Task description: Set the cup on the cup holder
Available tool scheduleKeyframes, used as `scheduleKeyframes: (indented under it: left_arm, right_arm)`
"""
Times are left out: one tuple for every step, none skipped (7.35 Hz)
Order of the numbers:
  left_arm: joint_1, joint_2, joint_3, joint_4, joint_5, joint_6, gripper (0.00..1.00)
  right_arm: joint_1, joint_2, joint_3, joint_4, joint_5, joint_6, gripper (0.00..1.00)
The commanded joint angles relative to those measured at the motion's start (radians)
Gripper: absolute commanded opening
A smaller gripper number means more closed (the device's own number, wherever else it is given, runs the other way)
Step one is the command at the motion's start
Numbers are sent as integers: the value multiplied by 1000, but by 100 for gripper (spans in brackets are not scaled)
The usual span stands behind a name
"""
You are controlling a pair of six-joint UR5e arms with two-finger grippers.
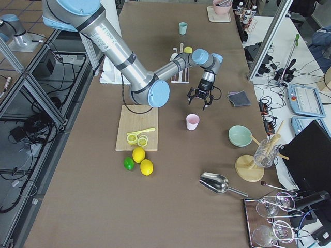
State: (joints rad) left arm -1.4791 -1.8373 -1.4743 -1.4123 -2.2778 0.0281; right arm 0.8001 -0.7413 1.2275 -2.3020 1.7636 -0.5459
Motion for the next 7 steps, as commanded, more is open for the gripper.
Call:
scheduleKeyframes:
  left_arm:
    - [67, -115, 106, 82, 4, 65, 98]
    - [94, -129, 106, 99, 4, 56, 98]
    - [155, -143, 115, 151, 1, 55, 98]
    - [164, -175, 132, 200, 1, 65, 98]
    - [171, -198, 134, 266, 1, 65, 98]
    - [195, -229, 131, 364, -2, 65, 98]
    - [207, -238, 134, 390, -2, 65, 98]
  right_arm:
    - [-50, 13, -38, -1, -74, -6, 98]
    - [-67, 32, -78, -1, -114, -6, 98]
    - [-76, 33, -83, -1, -125, -6, 98]
    - [-91, 28, -88, -1, -153, -6, 98]
    - [-96, 28, -110, 1, -177, -6, 98]
    - [-102, 23, -112, 1, -185, -6, 98]
    - [-111, 23, -123, 3, -196, -5, 98]
